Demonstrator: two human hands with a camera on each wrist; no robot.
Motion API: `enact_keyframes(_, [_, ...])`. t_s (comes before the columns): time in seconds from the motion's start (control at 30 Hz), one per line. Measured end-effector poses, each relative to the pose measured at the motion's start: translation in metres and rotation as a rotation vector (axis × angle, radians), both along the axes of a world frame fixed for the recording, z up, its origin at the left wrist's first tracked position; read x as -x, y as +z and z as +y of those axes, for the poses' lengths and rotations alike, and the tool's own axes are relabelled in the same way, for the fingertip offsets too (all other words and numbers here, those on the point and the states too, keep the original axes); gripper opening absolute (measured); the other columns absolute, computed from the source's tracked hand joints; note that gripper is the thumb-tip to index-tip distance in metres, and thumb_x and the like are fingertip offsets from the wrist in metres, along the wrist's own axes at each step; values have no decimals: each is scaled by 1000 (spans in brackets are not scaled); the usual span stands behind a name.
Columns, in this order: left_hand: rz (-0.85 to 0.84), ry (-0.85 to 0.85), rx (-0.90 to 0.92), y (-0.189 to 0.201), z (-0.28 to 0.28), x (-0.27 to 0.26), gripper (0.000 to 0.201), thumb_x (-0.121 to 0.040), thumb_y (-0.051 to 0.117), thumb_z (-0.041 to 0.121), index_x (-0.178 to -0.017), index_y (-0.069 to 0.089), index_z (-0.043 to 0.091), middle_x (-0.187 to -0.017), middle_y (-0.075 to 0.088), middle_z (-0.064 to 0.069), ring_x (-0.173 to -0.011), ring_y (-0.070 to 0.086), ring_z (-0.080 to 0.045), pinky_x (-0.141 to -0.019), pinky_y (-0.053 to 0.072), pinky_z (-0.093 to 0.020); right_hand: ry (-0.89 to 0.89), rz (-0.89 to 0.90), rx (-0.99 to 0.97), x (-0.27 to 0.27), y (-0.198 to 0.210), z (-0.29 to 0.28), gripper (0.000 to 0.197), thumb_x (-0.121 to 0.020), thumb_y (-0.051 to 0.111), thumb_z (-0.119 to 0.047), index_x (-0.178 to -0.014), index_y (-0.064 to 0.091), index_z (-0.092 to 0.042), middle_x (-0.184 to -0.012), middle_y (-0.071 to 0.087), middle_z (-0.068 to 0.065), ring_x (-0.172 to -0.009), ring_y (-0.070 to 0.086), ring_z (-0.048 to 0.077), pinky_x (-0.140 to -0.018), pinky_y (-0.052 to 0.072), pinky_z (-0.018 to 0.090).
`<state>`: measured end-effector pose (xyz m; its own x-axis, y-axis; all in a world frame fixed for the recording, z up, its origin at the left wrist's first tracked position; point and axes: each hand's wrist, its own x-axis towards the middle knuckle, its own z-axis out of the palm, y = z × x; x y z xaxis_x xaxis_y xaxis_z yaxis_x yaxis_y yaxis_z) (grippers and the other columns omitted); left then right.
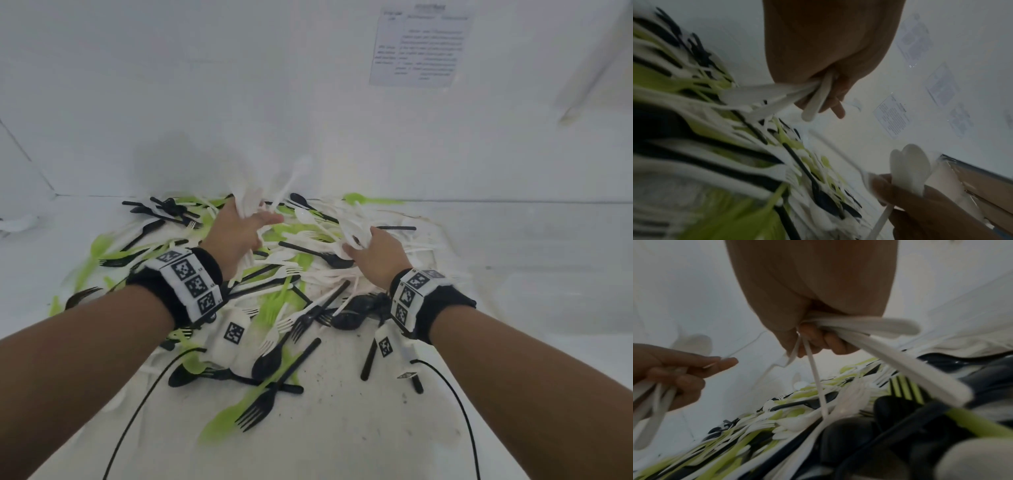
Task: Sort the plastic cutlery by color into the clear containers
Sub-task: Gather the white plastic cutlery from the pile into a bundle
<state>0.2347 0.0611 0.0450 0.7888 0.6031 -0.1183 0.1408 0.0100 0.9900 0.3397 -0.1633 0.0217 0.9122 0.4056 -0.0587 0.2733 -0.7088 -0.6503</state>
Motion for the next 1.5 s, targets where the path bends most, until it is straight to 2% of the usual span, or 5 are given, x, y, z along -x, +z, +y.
enact_keyframes(0.33, [225,-361,392,-20,-53,-15,19,-102,58,8,-120,61,3,-72,57,0,-43,28,-7,-42,38,-20,-188,158,-678,-8,-1,-38,31,-92,74,-37,-113,71,-15,-100,74,-3,-94,68,17,-80,50,29])
enact_keyframes(0.5, [60,-229,545,-13,-57,-21,14,-101,59,8,-113,66,8,-75,61,-1,-42,32,-6,-45,41,-19,-109,118,-385,-14,-6,-52,27,-93,72,-35,-98,61,-11,-84,62,-2,-80,61,21,-74,47,34])
enact_keyframes(0.8, [155,-297,483,-1,-46,-24,19,-101,55,5,-117,65,6,-73,56,-1,-41,29,-5,-41,40,-19,-89,97,-581,-21,5,-49,51,-83,79,-49,-122,66,-18,-104,71,-5,-89,67,11,-77,50,26])
enact_keyframes(1.33, [441,-517,751,12,-39,-8,16,-94,58,14,-105,66,7,-59,40,8,-38,24,-3,-41,39,-18,41,562,-1086,-17,9,-30,28,-82,84,-24,-102,72,-9,-84,53,7,-54,36,12,-49,35,23])
enact_keyframes(1.5, [533,-426,331,7,-33,-3,33,-100,63,35,-112,64,3,-63,54,1,-40,30,-5,-39,36,-17,-113,376,-883,-18,8,-27,28,-87,81,-28,-100,67,-7,-68,53,-4,-57,45,12,-54,41,25])
